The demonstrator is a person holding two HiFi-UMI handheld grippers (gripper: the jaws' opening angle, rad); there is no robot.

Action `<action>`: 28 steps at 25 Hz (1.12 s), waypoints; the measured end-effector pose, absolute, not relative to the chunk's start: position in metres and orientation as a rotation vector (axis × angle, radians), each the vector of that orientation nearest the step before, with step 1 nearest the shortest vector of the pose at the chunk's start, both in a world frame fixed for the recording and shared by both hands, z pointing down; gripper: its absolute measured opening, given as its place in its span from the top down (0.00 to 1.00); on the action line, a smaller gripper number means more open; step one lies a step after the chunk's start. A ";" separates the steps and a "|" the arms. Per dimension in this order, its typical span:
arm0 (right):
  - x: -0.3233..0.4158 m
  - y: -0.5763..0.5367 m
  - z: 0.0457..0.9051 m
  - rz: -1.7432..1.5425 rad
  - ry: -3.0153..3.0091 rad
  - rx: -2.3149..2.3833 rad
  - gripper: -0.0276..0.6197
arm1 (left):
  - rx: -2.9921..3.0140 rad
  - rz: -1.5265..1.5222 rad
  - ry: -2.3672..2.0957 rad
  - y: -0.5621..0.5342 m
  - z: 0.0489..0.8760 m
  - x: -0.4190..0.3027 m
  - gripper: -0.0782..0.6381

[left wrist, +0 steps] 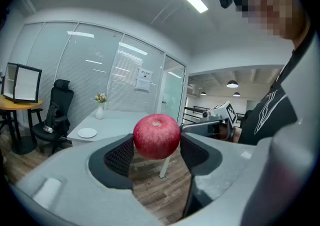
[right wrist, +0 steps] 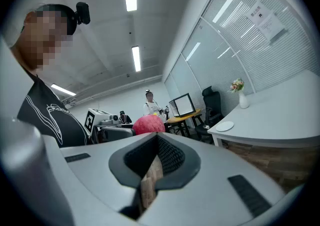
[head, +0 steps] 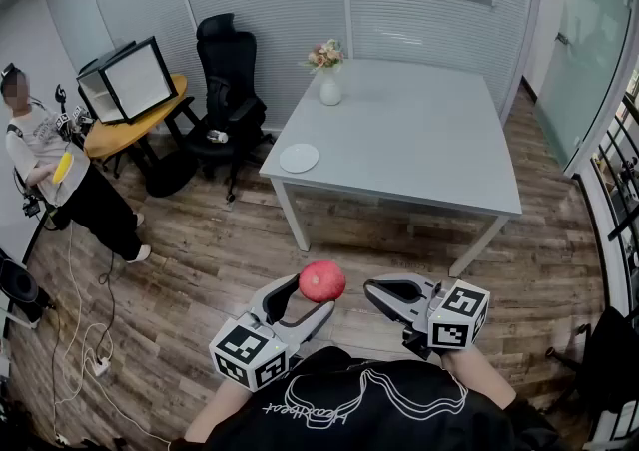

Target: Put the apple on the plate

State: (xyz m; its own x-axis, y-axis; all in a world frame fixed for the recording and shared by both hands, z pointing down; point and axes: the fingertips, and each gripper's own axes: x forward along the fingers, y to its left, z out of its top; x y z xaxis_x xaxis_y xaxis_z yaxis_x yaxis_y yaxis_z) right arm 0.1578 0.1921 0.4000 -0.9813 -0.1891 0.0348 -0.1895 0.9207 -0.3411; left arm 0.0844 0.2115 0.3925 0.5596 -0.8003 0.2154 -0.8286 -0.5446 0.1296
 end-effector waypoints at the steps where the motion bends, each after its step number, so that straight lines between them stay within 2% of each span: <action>1: 0.154 0.191 0.399 0.543 -3.078 0.303 0.94 | 2.577 0.192 -1.367 0.210 0.392 0.081 0.47; 15: 0.116 0.148 0.400 0.514 -3.056 0.333 0.94 | 2.567 0.157 -1.364 0.169 0.399 0.041 0.47; 28: 0.068 0.029 0.408 0.638 -3.015 0.438 0.94 | 2.545 0.173 -1.325 0.056 0.406 -0.016 0.47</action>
